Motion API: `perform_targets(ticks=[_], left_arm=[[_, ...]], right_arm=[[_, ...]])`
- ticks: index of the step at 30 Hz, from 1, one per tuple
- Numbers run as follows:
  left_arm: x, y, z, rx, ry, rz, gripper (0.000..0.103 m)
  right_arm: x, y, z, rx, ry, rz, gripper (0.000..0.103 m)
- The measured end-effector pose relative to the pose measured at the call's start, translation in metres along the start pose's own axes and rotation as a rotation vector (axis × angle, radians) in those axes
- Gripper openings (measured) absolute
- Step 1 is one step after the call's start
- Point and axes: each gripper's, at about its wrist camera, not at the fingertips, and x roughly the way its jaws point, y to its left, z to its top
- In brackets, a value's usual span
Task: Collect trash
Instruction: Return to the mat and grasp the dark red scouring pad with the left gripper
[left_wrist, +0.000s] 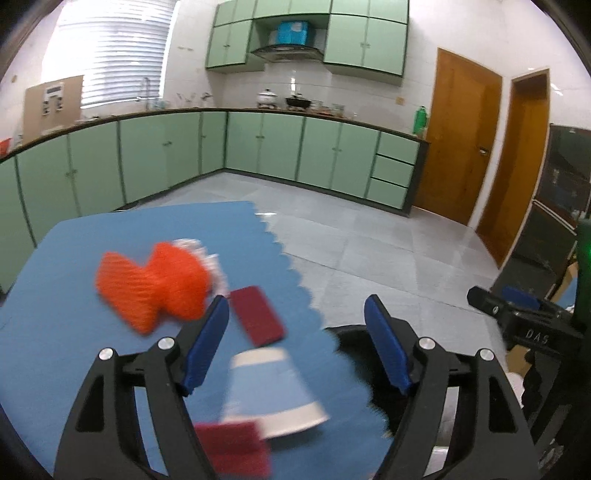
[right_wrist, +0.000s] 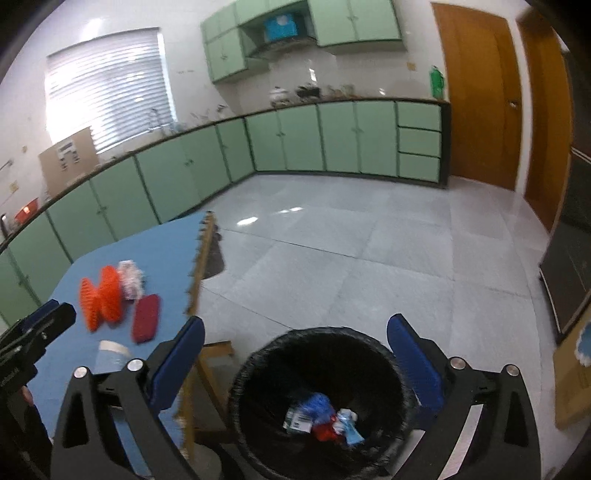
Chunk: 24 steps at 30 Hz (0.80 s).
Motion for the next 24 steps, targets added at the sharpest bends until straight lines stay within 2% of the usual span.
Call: perform_targets(ticks=[3, 7, 24], left_arm=[[-0.013, 0.018, -0.011, -0.015, 0.004, 0.038, 0.074], [-0.025, 0.038, -0.026, -0.053, 0.031, 0.072, 0.074], [-0.02, 0.05, -0.075, -0.109, 0.145, 0.075, 0.078]], right_arm=[[0.0, 0.018, -0.006, -0.002, -0.008, 0.041, 0.097], [-0.002, 0.04, -0.014, -0.039, -0.02, 0.044, 0.097], [-0.001, 0.068, -0.038, -0.108, 0.022, 0.063, 0.097]])
